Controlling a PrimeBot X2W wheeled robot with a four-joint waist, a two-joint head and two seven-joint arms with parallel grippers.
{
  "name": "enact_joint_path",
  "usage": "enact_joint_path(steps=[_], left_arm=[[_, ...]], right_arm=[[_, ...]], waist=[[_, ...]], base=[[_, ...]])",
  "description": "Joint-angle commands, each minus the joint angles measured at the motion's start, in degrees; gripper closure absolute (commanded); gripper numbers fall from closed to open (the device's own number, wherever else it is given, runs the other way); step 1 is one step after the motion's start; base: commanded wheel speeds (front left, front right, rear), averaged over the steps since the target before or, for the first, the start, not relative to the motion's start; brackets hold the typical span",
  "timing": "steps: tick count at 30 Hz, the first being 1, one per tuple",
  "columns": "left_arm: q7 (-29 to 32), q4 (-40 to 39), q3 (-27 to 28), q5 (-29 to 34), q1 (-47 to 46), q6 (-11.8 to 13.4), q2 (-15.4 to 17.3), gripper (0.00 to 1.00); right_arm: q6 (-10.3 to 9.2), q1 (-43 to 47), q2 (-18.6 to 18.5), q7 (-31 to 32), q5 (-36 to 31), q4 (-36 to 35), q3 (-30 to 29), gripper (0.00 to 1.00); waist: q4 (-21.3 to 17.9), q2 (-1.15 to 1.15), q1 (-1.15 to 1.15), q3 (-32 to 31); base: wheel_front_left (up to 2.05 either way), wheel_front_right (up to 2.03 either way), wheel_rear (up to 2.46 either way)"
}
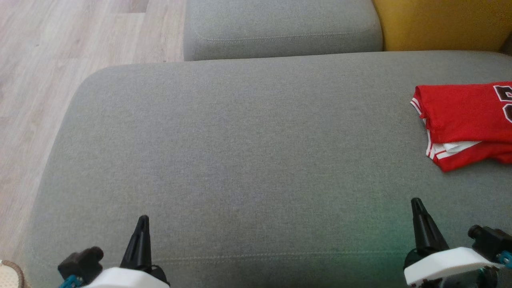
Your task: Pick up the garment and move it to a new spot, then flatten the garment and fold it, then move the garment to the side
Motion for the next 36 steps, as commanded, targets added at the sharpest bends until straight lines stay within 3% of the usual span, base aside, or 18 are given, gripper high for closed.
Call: enact_joint_path(steps=[1,36], left_arm=[[0.22,-1.46,1.04,-1.6,-2.97,-0.36,0.84,1.0],[5.41,2.12,5.1,-25.69,-8.14,-2.94,1.24,1.0]], right_arm=[[-0.01,-3.61,-0.3,0.36,1.59,-1.61,-0.11,1.0],[-0.01,-6.95,-0.46,6.02,25.12,0.26,-0.99,1.0]], waist=[[-0.03,0.0,0.0,0.04],[-0.86,0.0,0.0,1.25]], base=[[0.0,0.0,0.0],[0.0,0.0,0.0]])
